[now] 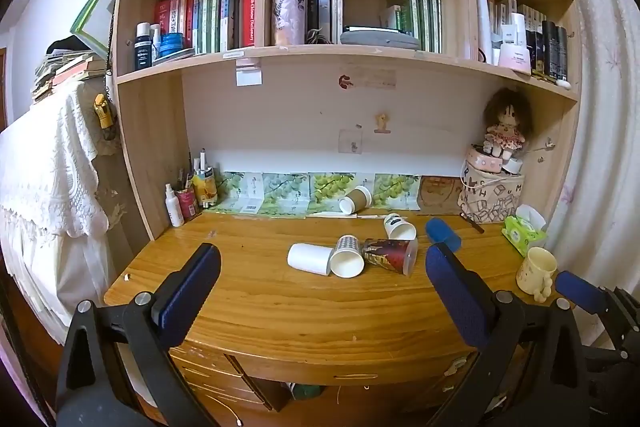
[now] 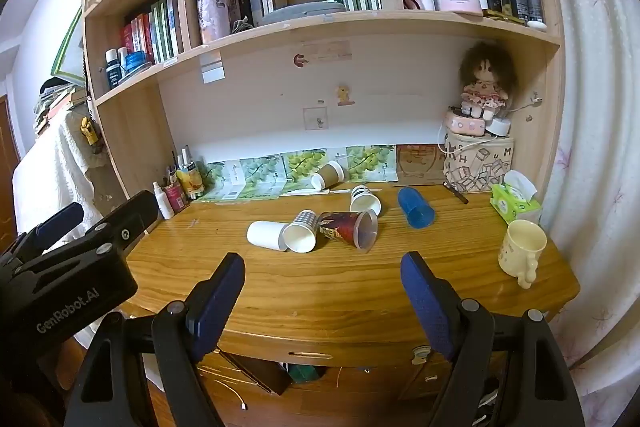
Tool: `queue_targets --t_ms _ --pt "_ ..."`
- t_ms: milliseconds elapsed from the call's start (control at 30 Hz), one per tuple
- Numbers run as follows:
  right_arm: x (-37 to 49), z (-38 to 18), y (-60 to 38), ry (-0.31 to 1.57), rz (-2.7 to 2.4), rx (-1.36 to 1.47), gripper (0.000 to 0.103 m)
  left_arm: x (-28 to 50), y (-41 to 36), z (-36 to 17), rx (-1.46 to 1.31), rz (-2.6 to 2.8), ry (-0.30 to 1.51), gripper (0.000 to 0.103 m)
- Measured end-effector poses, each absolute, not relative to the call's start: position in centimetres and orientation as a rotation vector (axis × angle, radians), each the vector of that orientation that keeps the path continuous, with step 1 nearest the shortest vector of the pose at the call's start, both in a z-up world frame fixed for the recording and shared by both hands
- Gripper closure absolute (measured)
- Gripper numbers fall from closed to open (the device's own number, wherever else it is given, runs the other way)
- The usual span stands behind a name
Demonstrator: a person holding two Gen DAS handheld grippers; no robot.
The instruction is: Flip cup upright
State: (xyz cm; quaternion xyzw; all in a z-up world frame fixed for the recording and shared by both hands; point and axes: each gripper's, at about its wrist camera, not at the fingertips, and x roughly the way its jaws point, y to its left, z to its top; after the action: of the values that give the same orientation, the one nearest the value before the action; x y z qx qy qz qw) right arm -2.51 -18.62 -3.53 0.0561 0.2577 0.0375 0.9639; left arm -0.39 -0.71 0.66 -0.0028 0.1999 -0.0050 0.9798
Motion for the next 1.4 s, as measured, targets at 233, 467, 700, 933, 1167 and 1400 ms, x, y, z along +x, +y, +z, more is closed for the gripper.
queue_targets --t_ms 233,467,700,933,1167,1400 --pt "-2.6 -3.6 -18.6 0.529 0.074 0.11 0.022 -0.5 0.5 0.5 -0.032 -0.016 0.404 0.001" --pt "-2.7 -3.4 -18.3 0.528 0.075 0.109 0.022 -0.5 0.8 0.4 -0.039 -0.032 0.4 0.001" --pt "-2.7 -3.4 -18.0 0.527 0.075 0.108 0.022 -0.4 1.4 0.3 -0.044 -0.053 0.395 0.001" --pt "-2.6 -3.4 -17.7 0.521 0.075 0.106 0.022 -0.2 2.8 0.1 -0.064 -0.049 0.398 0.001" --pt "-2.0 -3.1 -16.2 0.523 0.07 0.087 0.022 0.3 4.3 0.1 -0.077 -0.063 0.398 0.001" --pt "-1.7 -3.5 -14.2 0.531 0.05 0.095 0.022 1.2 5.2 -0.1 -0.078 -0.088 0.415 0.001"
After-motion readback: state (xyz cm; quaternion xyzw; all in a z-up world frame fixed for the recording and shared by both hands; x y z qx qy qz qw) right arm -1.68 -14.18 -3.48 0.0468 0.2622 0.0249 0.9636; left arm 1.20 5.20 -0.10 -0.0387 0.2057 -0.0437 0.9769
